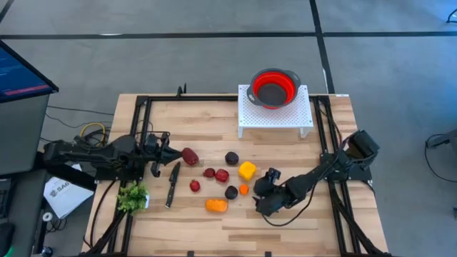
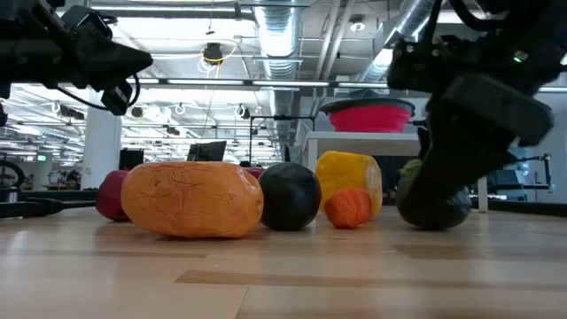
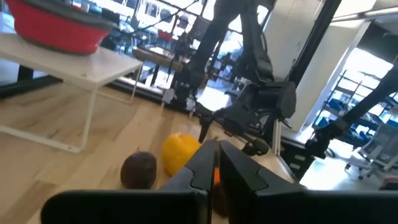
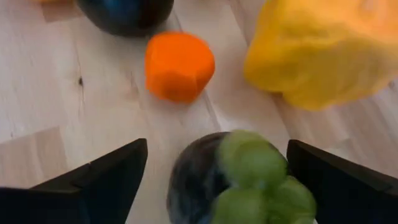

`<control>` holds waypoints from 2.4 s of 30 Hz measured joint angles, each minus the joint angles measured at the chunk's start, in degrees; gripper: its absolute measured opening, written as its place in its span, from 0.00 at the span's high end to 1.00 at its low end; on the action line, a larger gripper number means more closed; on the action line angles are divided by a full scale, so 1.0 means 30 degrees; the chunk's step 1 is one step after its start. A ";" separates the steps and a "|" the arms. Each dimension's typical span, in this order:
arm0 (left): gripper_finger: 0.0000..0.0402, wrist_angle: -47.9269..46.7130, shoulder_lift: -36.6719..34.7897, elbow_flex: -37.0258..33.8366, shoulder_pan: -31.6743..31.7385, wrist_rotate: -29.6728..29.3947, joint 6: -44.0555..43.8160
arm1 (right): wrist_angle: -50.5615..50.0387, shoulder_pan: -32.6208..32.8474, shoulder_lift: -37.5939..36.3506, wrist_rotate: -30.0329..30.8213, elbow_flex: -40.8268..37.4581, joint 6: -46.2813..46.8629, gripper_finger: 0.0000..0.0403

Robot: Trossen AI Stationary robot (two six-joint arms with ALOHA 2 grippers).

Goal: Pick & Place Fruit
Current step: Put the purple mangosteen into the orange strainer bowl on the shelf

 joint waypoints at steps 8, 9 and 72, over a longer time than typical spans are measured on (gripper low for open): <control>0.96 0.0743 0.1298 0.0000 -0.0006 0.0000 -0.0006 | -0.0441 0.0909 0.0267 0.0397 0.0007 0.2407 0.26; 0.96 0.0986 0.1432 0.0000 -0.0007 -0.0007 -0.0007 | -0.0559 0.1048 0.0259 0.0446 0.0007 0.2751 0.29; 0.96 0.3142 0.1949 0.0000 -0.0003 -0.0226 -0.0153 | -0.1678 -2.4180 -0.3865 -0.6049 0.5766 -1.0431 0.40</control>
